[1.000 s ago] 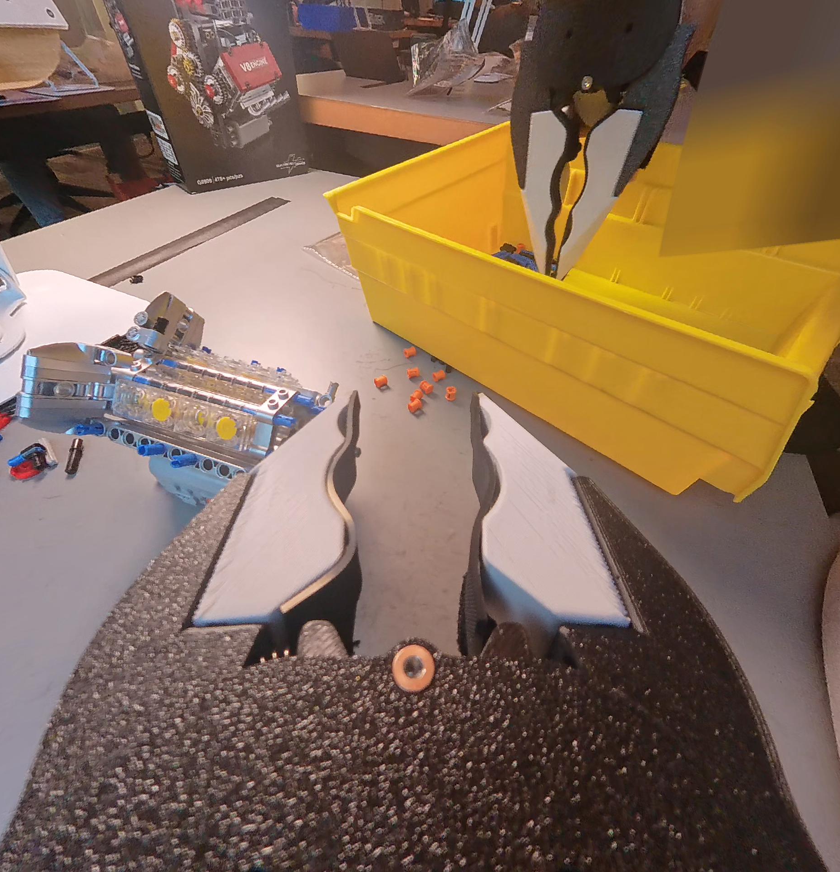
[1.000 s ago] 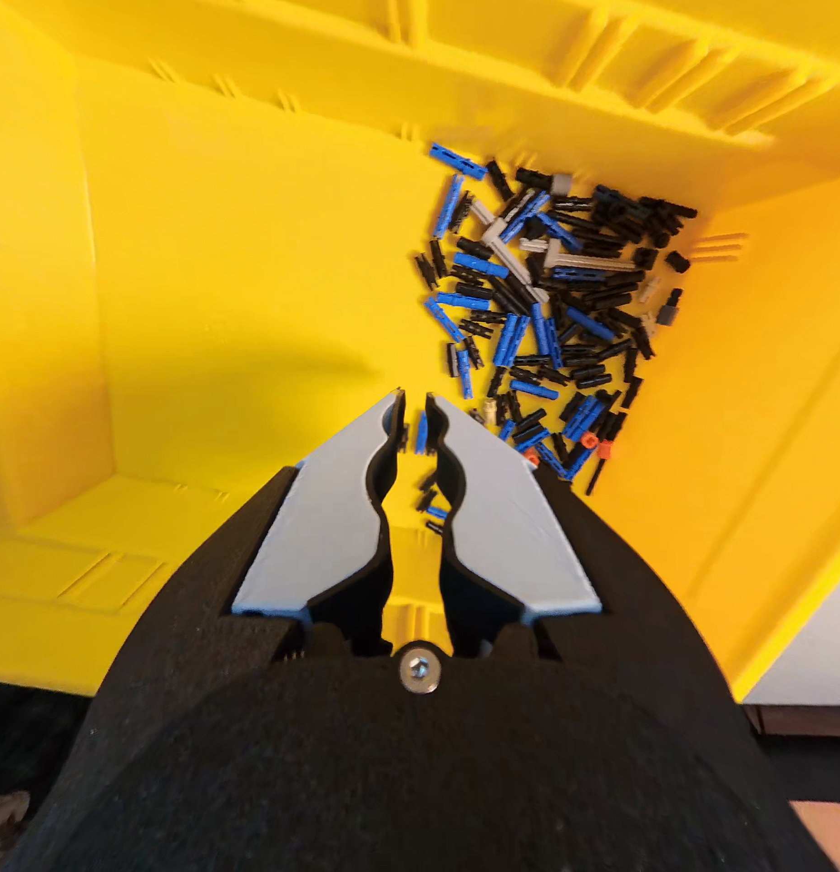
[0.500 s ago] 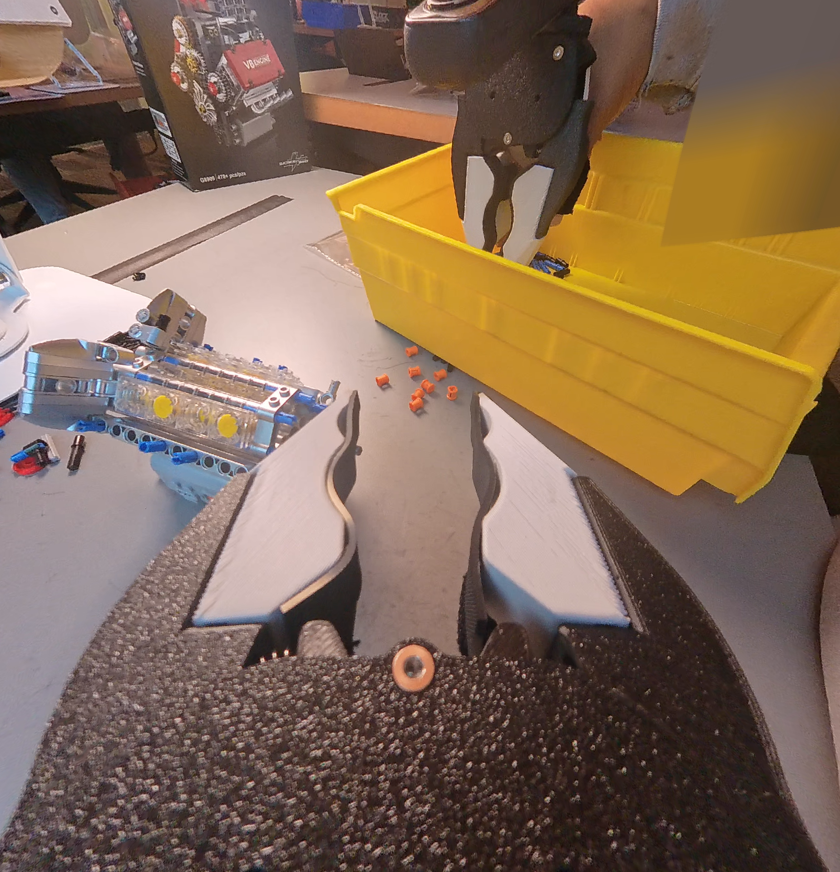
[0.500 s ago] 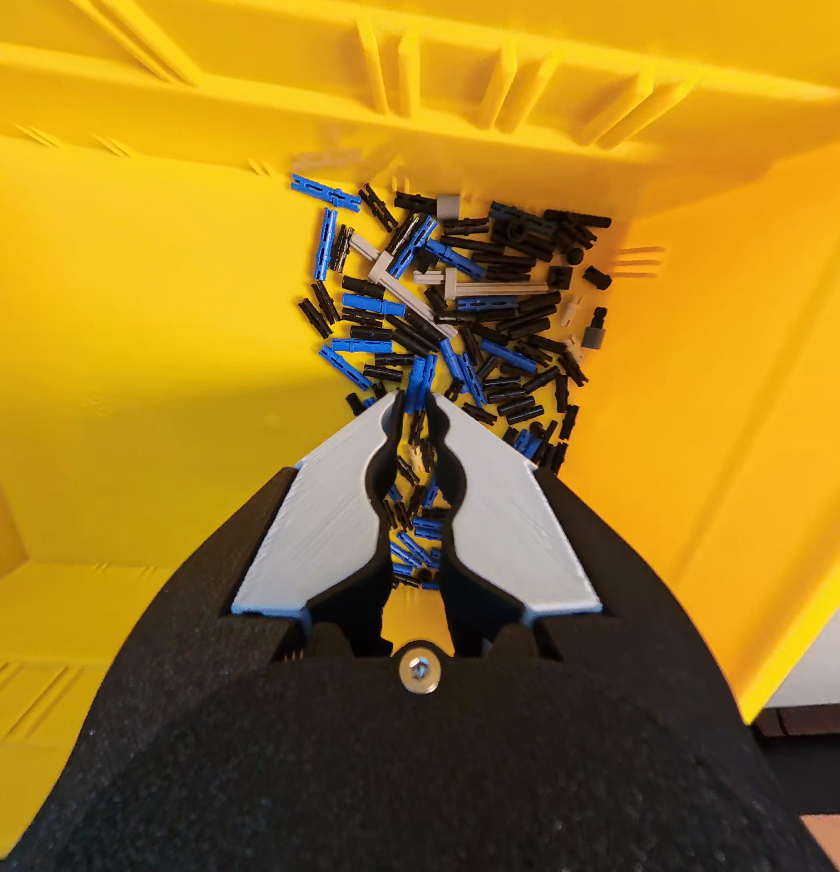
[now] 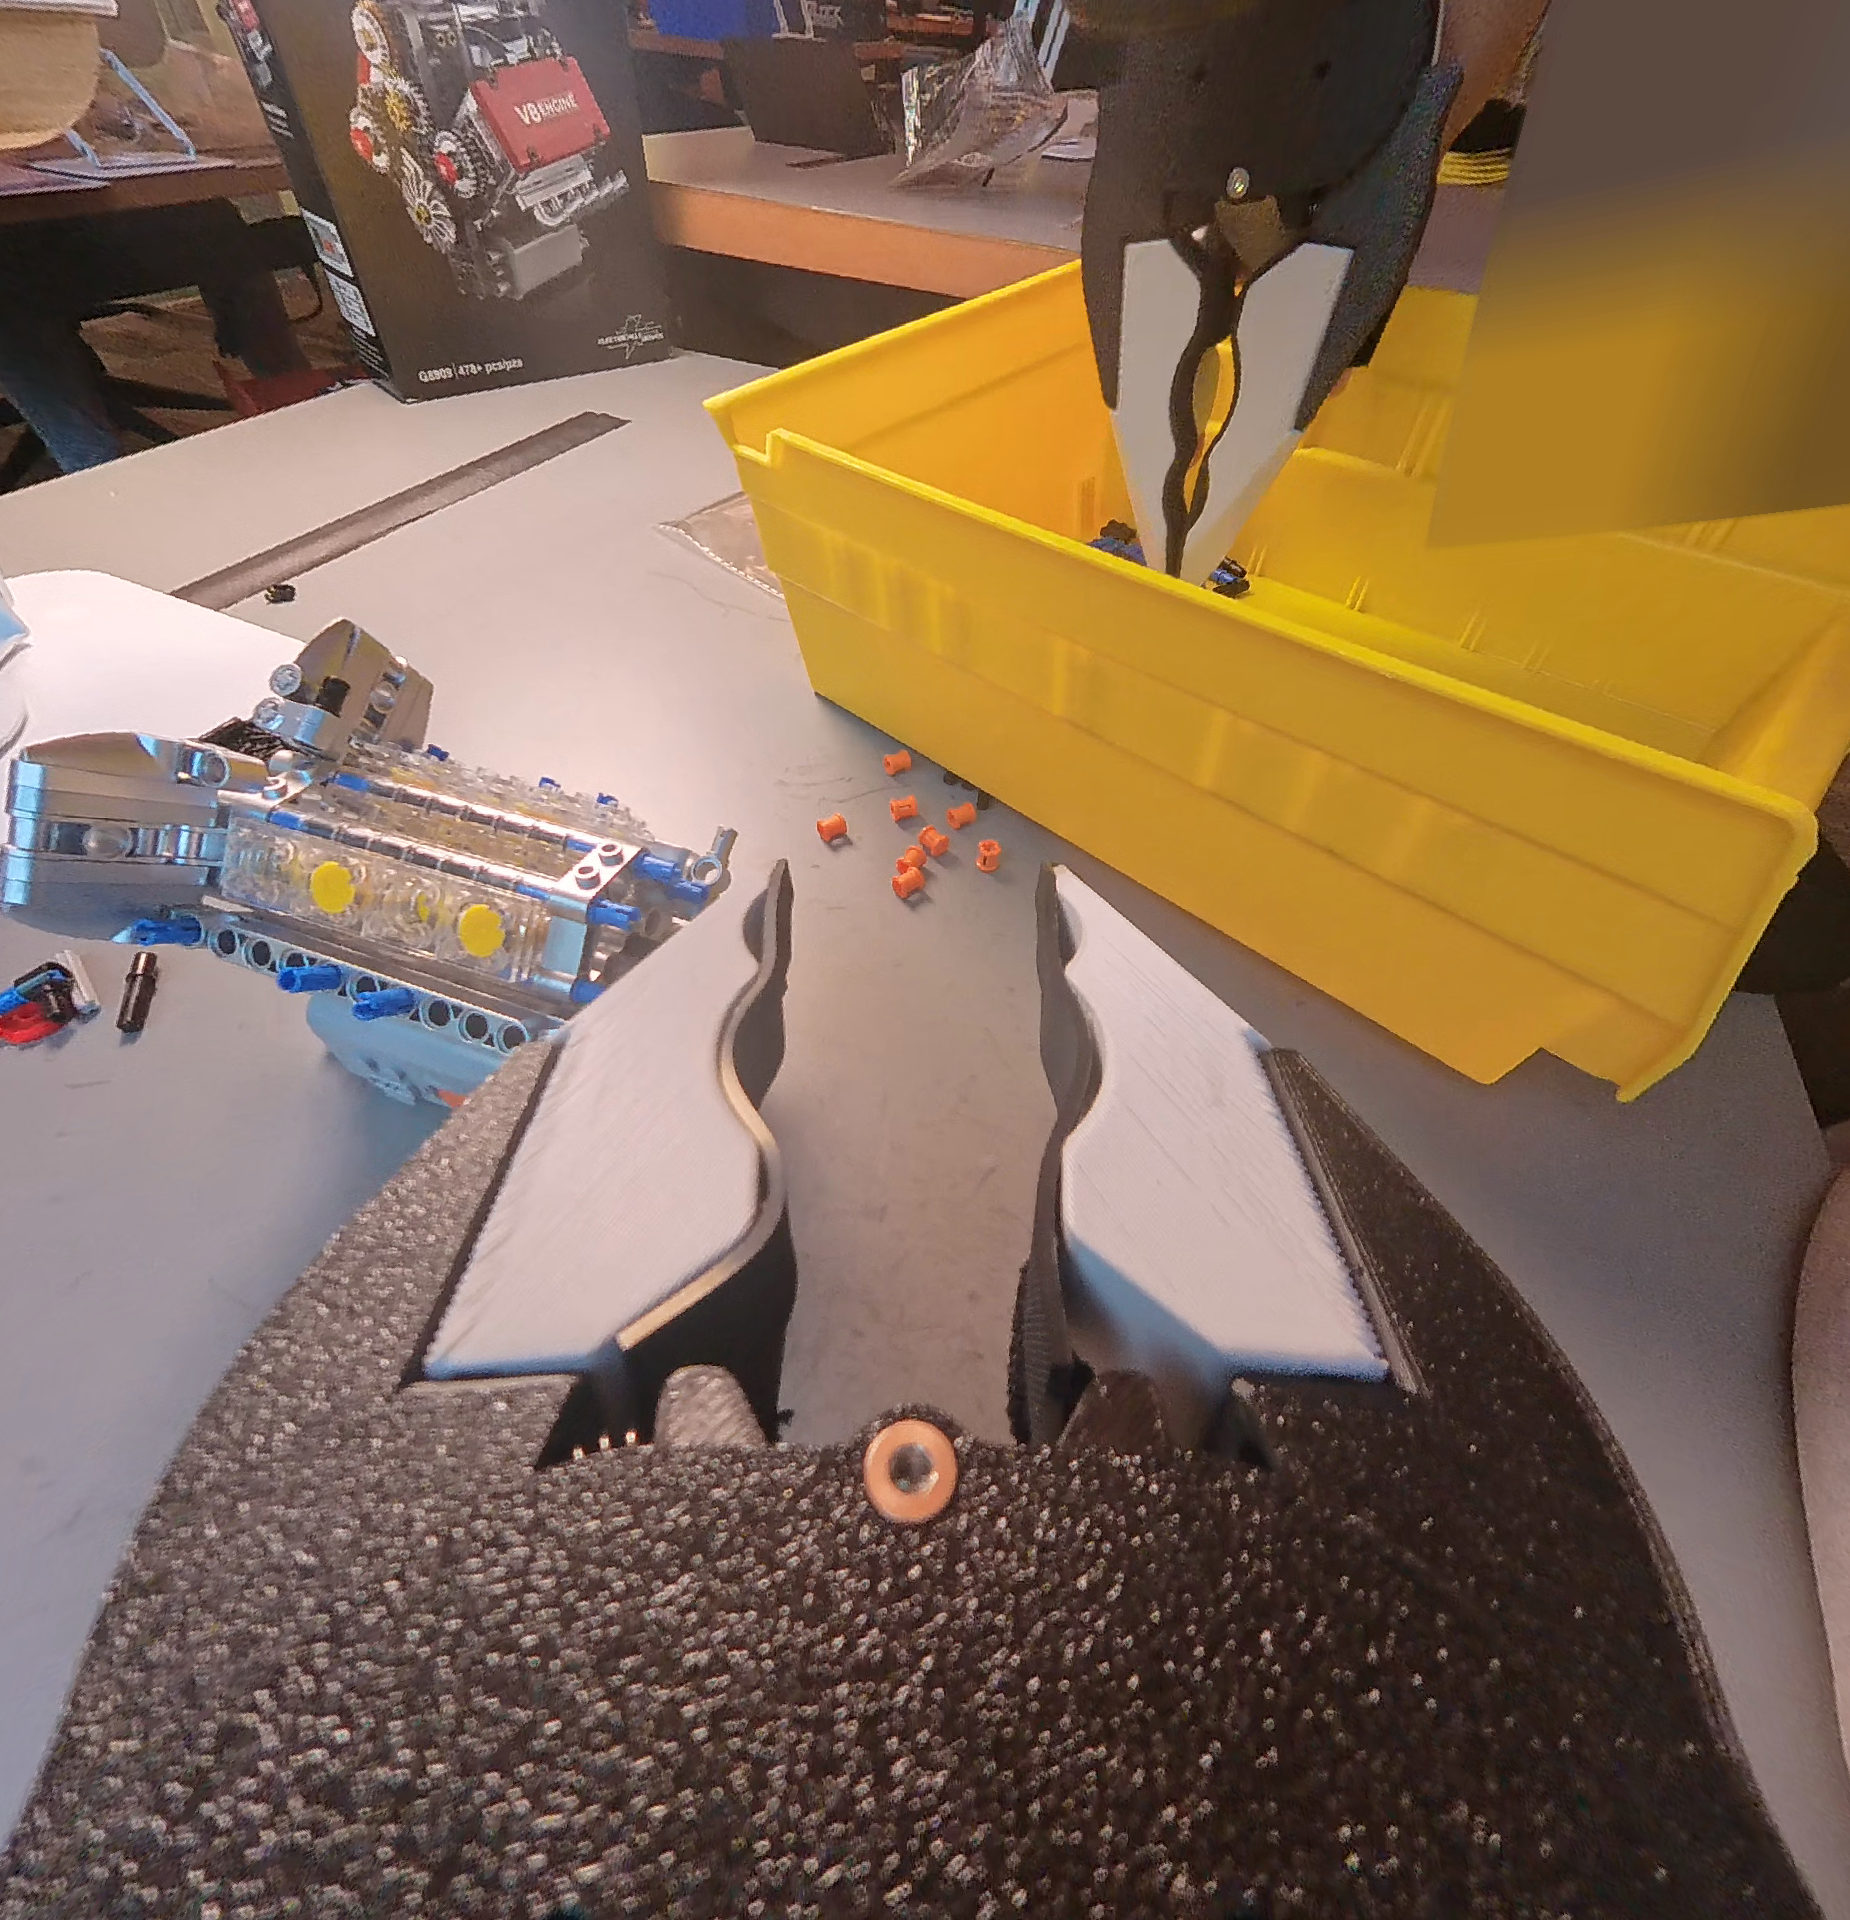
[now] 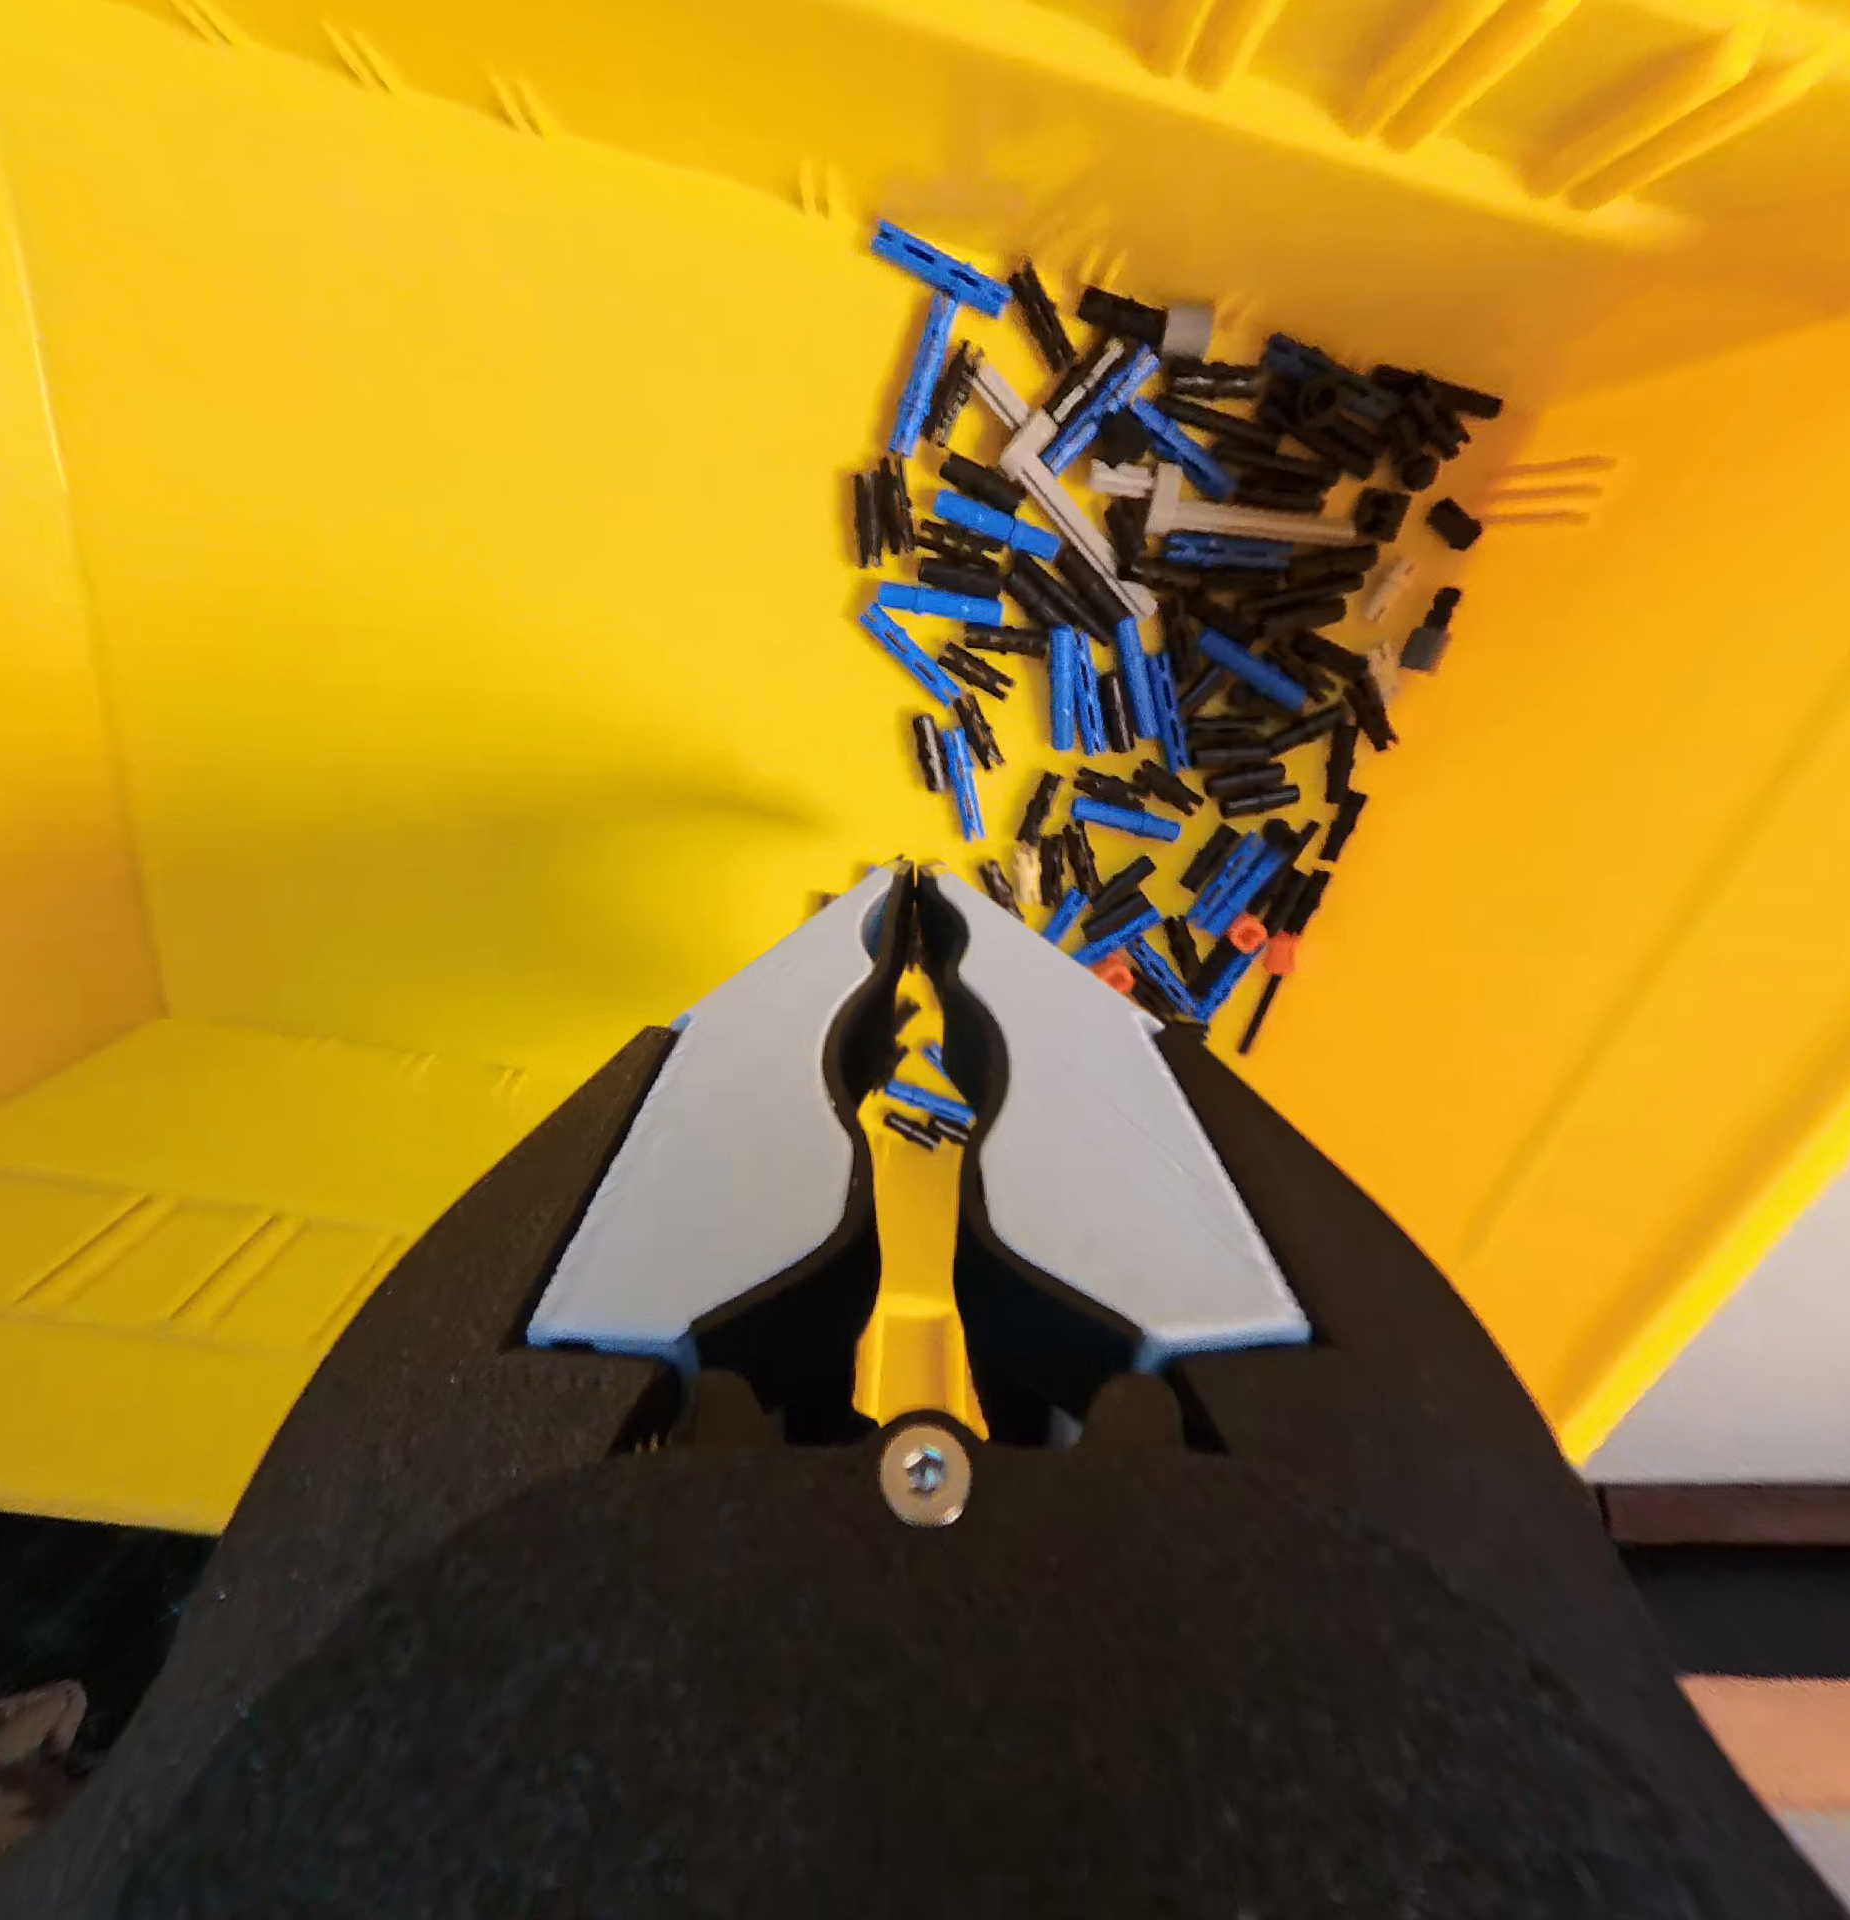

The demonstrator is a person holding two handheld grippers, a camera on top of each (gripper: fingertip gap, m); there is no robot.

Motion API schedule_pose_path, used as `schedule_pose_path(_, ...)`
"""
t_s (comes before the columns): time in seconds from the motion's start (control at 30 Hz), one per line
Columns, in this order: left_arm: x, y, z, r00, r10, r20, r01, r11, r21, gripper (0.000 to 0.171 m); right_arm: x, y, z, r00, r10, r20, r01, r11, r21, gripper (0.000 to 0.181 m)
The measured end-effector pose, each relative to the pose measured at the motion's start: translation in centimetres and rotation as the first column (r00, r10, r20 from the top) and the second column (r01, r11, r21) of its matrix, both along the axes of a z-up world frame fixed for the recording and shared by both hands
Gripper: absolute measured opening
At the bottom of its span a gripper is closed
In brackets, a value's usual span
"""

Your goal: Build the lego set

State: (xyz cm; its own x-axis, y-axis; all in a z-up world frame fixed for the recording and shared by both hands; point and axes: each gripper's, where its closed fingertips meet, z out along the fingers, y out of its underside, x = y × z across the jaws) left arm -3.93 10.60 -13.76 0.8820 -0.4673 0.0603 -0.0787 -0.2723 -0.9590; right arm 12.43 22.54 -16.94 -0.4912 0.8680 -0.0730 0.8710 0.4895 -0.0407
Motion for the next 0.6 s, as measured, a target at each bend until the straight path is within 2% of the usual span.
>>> schedule_pose_path(0.27,0.2,0.0,-0.1,1.000,-0.005,-0.007,0.005,1.000,-0.002,0.045,-1.5,4.4,1.3,0.984,-0.133,-0.122,0.148,0.982,0.118,0.009)
schedule_pose_path(0.6,0.4,0.0,-0.2,1.000,-0.011,-0.013,0.011,1.000,-0.004,0.045,-5.3,5.0,-0.4,0.958,-0.177,-0.225,0.216,0.963,0.161,0.004)
